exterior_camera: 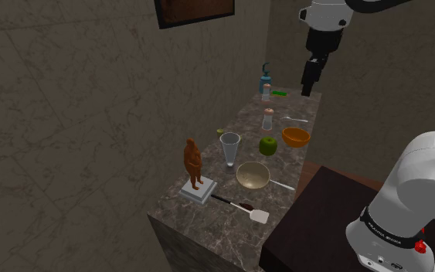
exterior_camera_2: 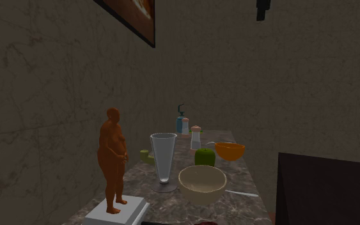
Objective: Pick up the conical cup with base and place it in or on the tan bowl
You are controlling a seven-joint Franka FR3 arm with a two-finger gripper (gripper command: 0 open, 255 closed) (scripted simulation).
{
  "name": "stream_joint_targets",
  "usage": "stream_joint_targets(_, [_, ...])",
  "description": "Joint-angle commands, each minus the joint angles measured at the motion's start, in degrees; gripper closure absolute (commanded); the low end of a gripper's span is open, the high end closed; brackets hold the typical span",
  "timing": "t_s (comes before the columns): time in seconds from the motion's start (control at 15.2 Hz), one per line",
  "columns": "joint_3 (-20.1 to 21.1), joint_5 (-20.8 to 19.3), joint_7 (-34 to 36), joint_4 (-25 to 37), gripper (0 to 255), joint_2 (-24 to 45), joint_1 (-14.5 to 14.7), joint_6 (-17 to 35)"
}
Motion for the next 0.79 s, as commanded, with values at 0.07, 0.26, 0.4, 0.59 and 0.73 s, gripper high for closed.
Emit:
stream_joint_targets(0.07, [0.1, 0.0, 0.3, -0.8, 0, 1.2, 0.0, 2.0])
stream_joint_targets(0.26, [0.3, -0.3, 1.1, -2.8, 0, 5.1, 0.0, 8.2])
stream_joint_targets(0.4, [0.4, -0.5, 1.7, -3.8, 0, 8.1, -0.1, 12.3])
stream_joint_targets(0.59, [0.7, -0.9, 2.7, -4.5, 0, 13.2, -0.3, 18.3])
stream_joint_targets(0.73, [0.9, -1.3, 3.3, -4.6, 0, 16.9, -0.4, 22.1])
